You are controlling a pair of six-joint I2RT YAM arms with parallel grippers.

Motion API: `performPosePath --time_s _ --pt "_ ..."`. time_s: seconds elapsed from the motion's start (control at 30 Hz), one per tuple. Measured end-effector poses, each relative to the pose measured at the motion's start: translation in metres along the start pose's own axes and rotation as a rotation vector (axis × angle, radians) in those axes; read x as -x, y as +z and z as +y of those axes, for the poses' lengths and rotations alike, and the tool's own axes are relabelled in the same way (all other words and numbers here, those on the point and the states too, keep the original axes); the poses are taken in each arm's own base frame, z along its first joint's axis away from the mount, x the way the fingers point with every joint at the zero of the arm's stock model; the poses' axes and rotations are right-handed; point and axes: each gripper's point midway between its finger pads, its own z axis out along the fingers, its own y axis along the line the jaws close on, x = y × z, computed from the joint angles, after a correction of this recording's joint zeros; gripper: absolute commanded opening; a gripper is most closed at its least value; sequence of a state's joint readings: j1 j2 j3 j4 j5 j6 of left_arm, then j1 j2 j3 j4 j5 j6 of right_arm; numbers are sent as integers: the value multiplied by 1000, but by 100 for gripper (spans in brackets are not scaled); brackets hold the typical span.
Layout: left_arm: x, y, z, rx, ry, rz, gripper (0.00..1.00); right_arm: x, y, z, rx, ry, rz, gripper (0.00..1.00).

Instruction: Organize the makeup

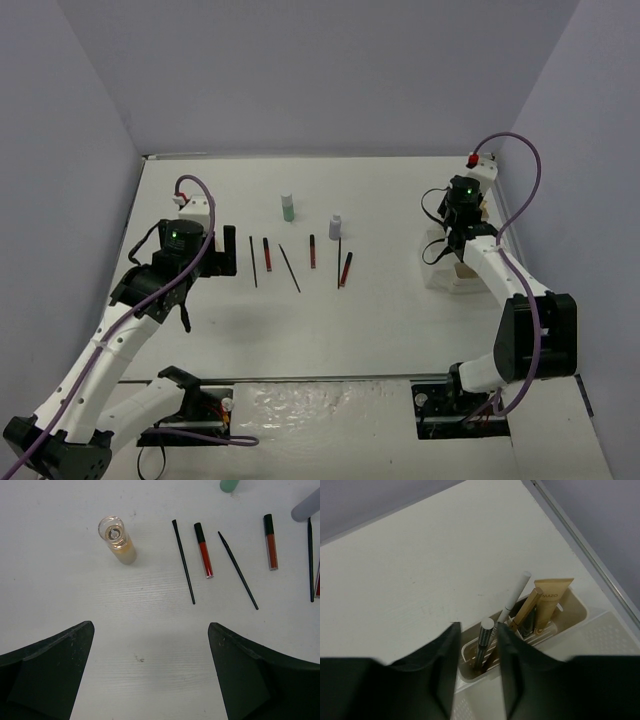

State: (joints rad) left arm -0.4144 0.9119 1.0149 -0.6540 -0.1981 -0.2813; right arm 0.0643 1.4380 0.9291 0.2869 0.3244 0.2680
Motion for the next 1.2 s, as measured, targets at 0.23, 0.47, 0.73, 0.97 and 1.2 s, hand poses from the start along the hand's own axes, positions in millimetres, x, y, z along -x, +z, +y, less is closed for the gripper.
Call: performPosePath --time_s 0.23,0.47,0.73,0.97,1.2 --pt "-1 1 -1 -11 -3 7 97 2 -10 5 35 -12 25 77" --pt "-1 2 0 -8 -7 10 97 37 -54 70 249 -86 -17 97" --pt "-1 2 2 3 -10 10 97 15 -107 188 601 -258 42 100" --pt "-4 4 6 18 -13 15 97 -57 -74 241 650 -400 193 93" --pt "-5 5 8 29 -14 20 97 -123 -57 264 717 -503 324 85"
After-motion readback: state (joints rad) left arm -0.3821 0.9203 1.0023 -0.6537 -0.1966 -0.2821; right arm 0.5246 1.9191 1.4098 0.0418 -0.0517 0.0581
